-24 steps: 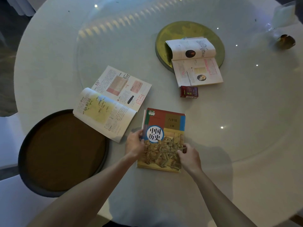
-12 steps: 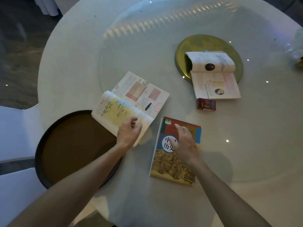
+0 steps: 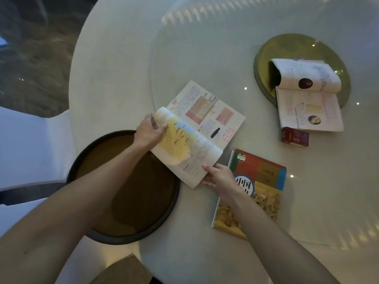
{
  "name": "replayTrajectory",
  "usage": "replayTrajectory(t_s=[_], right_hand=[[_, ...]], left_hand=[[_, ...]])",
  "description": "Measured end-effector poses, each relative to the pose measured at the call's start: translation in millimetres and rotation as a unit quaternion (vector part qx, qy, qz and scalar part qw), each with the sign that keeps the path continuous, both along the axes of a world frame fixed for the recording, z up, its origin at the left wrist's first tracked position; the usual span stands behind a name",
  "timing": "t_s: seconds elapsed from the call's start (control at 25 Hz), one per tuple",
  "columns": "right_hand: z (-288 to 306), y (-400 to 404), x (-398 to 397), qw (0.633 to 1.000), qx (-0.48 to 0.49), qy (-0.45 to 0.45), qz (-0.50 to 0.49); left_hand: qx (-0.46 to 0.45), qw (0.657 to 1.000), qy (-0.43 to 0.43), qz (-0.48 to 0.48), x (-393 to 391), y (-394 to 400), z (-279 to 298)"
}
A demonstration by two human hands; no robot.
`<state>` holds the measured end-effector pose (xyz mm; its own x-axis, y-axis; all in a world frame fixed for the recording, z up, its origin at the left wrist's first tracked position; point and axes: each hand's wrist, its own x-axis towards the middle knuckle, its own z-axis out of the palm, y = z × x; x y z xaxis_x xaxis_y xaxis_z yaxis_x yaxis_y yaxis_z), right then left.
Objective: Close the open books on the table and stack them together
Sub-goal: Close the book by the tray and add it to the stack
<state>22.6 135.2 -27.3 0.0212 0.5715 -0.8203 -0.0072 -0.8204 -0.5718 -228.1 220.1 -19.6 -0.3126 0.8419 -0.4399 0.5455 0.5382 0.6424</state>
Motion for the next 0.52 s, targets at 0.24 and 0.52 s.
replayTrajectory(t_s=[0.24,0.52], right_hand=[[13,-2,16,0.997,-0.019,0.015,-0.073],[48,59,59,0.966,0.014,0.111,-0.235]], left_hand=[[-0.014,1.000,0.002,-0.002,-15,-3,15],[-0.096,0.966,-0.235,0.053,-17,28,37]])
